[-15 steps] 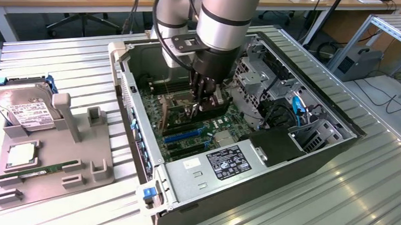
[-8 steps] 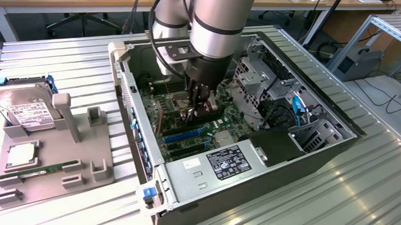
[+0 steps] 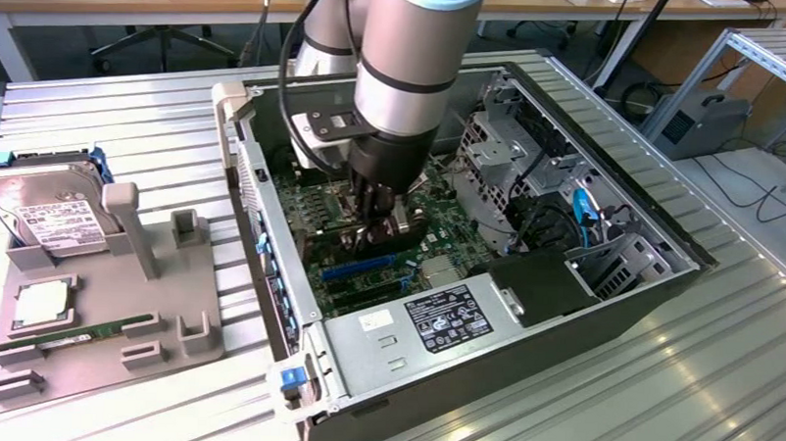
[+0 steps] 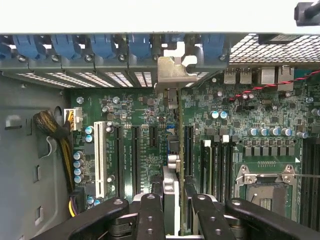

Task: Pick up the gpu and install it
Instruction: 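Insert the gpu into the slot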

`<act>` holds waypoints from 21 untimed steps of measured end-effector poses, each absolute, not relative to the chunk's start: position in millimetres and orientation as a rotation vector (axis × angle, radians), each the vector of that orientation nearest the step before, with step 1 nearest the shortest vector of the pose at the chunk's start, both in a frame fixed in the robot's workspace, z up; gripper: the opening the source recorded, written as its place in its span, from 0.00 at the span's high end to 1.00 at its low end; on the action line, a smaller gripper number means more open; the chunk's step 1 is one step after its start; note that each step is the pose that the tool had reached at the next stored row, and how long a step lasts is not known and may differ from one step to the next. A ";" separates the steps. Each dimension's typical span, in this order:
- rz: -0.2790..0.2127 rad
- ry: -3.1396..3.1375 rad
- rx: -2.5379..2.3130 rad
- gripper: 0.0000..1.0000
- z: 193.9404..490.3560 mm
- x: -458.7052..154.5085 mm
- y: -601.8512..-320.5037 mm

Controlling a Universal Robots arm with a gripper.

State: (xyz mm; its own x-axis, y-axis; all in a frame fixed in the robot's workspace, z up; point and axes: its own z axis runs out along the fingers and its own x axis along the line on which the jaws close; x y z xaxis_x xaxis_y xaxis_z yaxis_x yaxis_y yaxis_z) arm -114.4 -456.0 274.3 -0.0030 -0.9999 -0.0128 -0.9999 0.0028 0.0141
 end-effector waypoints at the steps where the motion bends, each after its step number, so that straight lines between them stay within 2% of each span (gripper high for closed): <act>1: -0.030 -2.224 2.217 0.73 273.8 -115.0 -456.0; 21: -0.030 -2.228 2.213 0.73 262.2 -124.5 -456.0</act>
